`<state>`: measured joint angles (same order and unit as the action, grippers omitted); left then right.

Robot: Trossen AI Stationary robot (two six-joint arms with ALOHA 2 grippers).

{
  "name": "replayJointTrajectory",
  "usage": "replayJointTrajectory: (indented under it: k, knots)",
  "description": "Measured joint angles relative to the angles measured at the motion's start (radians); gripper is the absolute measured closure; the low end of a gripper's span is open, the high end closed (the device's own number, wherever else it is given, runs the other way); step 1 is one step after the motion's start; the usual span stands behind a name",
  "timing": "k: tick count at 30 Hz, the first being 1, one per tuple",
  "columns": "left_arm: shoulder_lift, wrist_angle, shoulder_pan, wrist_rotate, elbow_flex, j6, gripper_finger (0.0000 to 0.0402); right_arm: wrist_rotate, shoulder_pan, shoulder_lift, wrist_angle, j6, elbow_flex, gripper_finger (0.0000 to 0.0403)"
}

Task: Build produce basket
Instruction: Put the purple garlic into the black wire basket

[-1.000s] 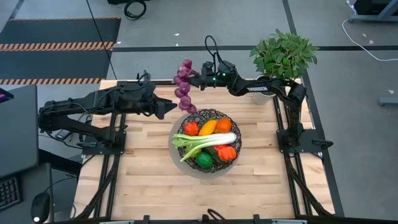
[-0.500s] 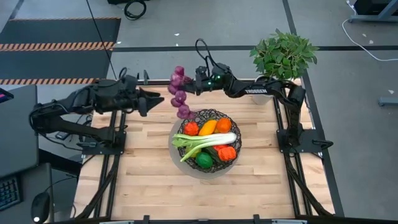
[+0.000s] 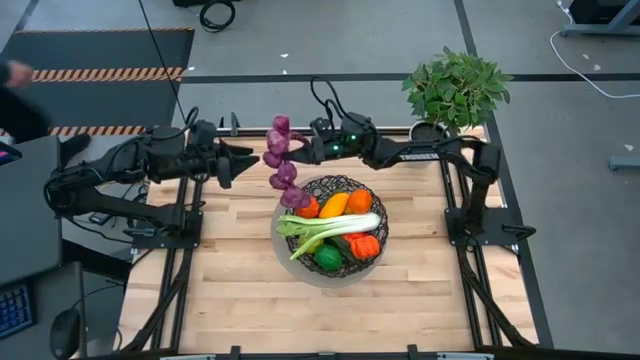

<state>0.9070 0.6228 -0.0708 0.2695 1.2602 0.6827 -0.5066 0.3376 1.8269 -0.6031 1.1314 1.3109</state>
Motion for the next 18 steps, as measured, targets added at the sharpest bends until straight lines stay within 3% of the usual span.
replayJointTrajectory:
  k: [9, 18]
  knots:
    - [0.0, 0.012, 0.0, 0.0, 0.0, -0.012, 0.017, 0.087, -0.017, -0.199, 0.398, -0.197, 0.0, 0.0355]
    - [0.001, 0.012, 0.0, 0.0, -0.001, -0.056, 0.017, 0.275, -0.127, -0.41, 0.814, -0.351, 0.0, 0.0355]
